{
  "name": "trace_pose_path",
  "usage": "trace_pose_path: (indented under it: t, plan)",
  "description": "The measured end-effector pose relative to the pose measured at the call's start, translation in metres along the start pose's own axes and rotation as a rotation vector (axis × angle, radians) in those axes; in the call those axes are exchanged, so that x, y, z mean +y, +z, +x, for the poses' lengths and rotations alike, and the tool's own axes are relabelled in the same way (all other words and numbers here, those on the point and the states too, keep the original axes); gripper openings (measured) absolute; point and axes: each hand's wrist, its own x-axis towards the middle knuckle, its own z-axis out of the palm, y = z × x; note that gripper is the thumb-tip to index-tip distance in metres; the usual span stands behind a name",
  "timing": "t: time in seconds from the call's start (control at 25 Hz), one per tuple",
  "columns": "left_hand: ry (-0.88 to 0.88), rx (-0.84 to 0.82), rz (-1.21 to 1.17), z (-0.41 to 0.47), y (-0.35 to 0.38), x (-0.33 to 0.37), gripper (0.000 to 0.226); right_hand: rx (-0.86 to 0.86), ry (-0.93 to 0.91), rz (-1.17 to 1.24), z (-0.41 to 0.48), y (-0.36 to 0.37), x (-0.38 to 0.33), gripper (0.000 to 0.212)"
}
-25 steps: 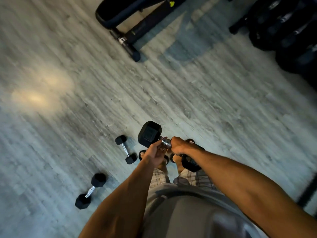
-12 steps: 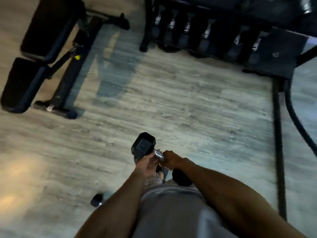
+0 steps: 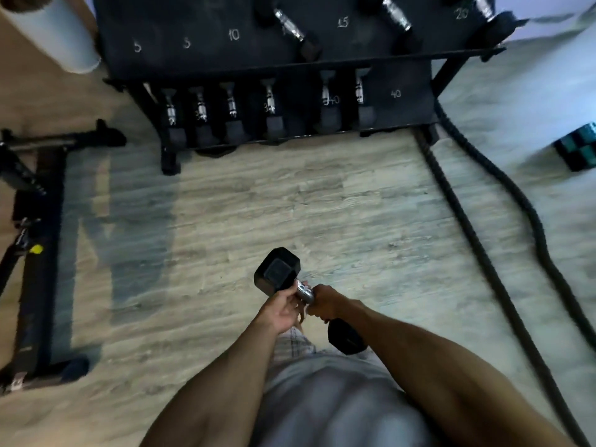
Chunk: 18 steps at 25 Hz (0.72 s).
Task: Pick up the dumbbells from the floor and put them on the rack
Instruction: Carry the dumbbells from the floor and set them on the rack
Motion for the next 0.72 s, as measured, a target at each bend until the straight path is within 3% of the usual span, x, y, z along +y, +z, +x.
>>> trace_pose_path:
  t: [0.52, 0.64, 0.72]
  plan:
    - [-0.058, 0.043, 0.309, 0.094, 0.194, 0.179, 0.021, 0.112, 0.116, 0.137, 0.116, -0.213, -0.038, 0.029]
    - [-0.042, 0.044, 0.351, 0.121, 0.244, 0.220, 0.016, 0.144, 0.133, 0.225, 0.185, -0.250, -0.017, 0.062]
    - [-0.004, 0.058, 0.379, 0.135, 0.284, 0.248, 0.014, 0.125, 0.121, 0.235, 0.190, -0.302, -0.033, 0.058]
